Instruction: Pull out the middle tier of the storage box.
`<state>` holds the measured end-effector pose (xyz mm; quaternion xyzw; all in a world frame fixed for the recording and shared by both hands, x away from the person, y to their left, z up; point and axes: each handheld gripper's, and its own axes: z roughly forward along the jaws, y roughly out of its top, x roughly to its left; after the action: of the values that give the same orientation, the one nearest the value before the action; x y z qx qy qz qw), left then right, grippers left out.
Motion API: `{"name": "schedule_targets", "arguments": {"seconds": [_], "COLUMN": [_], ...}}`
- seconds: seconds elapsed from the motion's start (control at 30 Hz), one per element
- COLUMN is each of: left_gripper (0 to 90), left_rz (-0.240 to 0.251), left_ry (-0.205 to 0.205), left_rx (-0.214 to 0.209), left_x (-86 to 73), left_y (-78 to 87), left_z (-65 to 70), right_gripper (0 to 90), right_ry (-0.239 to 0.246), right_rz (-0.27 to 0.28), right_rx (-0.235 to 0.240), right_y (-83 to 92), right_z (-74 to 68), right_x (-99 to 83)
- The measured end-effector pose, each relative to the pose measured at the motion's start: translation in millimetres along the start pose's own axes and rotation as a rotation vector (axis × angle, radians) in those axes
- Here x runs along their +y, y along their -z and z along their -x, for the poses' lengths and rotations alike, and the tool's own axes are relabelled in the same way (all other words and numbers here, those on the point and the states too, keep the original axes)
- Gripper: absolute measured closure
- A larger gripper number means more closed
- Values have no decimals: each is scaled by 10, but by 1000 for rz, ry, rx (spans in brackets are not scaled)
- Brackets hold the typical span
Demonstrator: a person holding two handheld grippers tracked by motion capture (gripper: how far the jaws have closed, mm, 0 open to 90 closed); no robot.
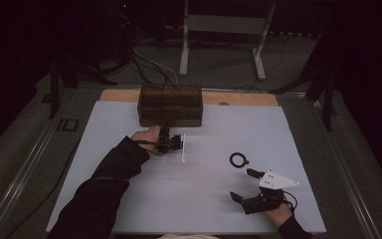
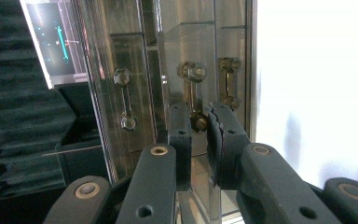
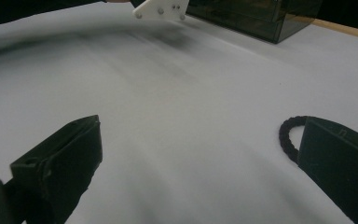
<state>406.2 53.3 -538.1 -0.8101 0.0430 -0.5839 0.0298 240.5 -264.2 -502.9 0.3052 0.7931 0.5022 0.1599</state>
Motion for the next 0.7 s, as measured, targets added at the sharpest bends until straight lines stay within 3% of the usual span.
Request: {"name": "schedule_targets", "arguments": {"seconds": [0.7], "left_gripper": [818], "left_rz": [20], "left_ry": [28], "left_rx": [-32], "left_x": [-56], "left_y": [48], "left_z": [-21], "right_gripper": [0], "right_ry": [-2], "right_rz": [-2], "right_rx": [1], "right_y": [-7], "right_z": [1], "right_x": [0]}}
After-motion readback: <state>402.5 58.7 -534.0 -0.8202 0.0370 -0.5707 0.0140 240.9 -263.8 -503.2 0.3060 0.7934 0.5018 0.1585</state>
